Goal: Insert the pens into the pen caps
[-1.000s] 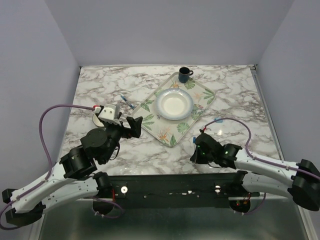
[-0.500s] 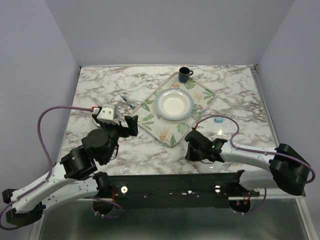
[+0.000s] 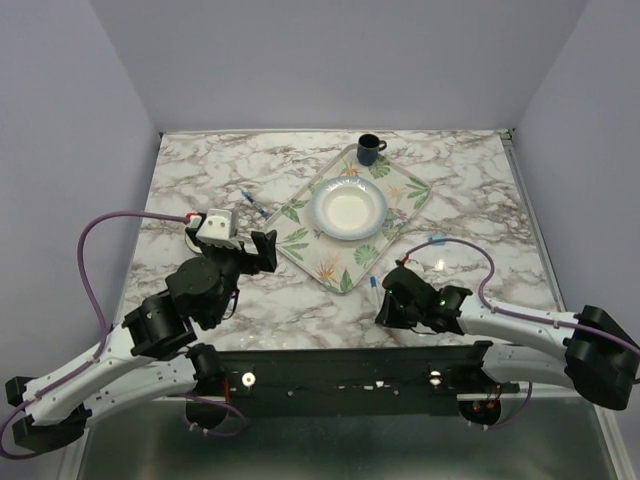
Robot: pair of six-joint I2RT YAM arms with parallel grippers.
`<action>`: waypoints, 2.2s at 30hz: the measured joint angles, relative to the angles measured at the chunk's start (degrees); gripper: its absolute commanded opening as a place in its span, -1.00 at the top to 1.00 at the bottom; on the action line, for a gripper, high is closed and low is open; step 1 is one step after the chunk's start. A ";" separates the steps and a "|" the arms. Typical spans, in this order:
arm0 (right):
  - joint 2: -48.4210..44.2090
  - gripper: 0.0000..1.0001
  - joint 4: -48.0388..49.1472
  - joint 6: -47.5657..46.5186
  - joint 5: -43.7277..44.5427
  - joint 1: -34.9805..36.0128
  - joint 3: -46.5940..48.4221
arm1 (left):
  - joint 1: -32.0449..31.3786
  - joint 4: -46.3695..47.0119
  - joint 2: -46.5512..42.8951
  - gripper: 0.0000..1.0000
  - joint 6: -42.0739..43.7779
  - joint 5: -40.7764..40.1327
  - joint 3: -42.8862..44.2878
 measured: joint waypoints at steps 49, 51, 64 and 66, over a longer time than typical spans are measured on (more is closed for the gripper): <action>17.97 0.53 -15.85 -25.92 -4.35 -28.48 16.41 | 0.00 1.66 -0.76 -0.94 -0.11 1.84 -1.20; 18.08 0.58 -15.76 -26.10 -4.50 -28.50 16.41 | 0.00 1.68 -0.74 -0.93 -0.04 2.19 -1.33; 17.38 0.99 -12.90 -25.55 -6.10 -28.52 15.67 | 0.00 0.83 5.46 -0.92 -2.99 10.34 -1.16; 15.72 0.99 -12.55 -25.42 -5.99 -28.33 14.95 | 0.00 -0.35 7.10 -0.92 -5.03 12.63 -0.74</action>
